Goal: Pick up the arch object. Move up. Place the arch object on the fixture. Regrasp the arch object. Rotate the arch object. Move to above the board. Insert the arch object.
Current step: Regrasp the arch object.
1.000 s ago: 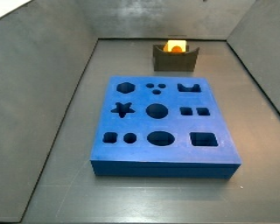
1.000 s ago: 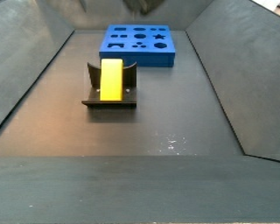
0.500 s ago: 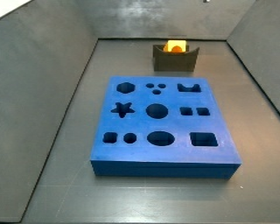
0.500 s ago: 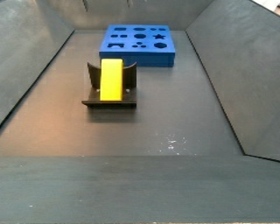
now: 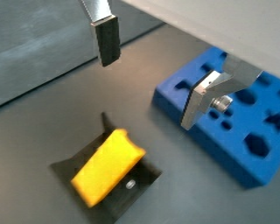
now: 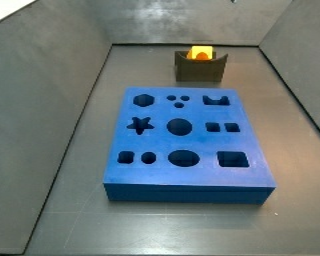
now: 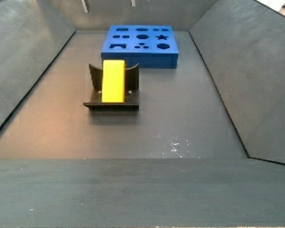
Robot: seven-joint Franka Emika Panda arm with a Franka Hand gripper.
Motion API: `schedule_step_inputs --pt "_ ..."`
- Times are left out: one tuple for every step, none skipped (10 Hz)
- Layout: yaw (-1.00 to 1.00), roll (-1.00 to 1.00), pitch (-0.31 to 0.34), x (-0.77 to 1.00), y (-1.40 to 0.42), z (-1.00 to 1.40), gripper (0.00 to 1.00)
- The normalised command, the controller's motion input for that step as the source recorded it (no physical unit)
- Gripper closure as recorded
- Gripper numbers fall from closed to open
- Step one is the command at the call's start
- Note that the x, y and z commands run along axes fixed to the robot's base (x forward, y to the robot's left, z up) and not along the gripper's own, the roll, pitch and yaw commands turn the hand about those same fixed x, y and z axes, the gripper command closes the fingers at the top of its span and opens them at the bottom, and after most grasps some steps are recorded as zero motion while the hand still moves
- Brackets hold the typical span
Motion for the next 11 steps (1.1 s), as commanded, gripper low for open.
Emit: schedule_step_inputs --pt "0.01 1.00 -0.013 -0.02 -0.02 0.01 0.00" --pt "0.01 1.00 -0.014 -0.03 -0.02 0.00 0.00" --pt "0.01 1.00 -0.011 -0.02 -0.02 0.00 0.00" --pt "0.01 1.00 -0.008 -0.01 -0.02 0.01 0.00" --pt "0.02 1.00 0.001 0.00 -0.02 0.01 0.00" --pt "0.02 1.00 0.008 0.02 -0.02 0.00 0.00" --pt "0.02 1.00 0.020 0.03 -0.02 -0.01 0.00" --pt "0.02 1.00 0.030 0.04 -0.02 -0.01 0.00" --pt "0.03 1.00 0.051 0.05 -0.03 -0.01 0.00" --pt "0.04 1.00 0.075 0.07 -0.03 -0.01 0.00" --pt "0.06 1.00 0.120 0.08 -0.03 -0.01 0.00"
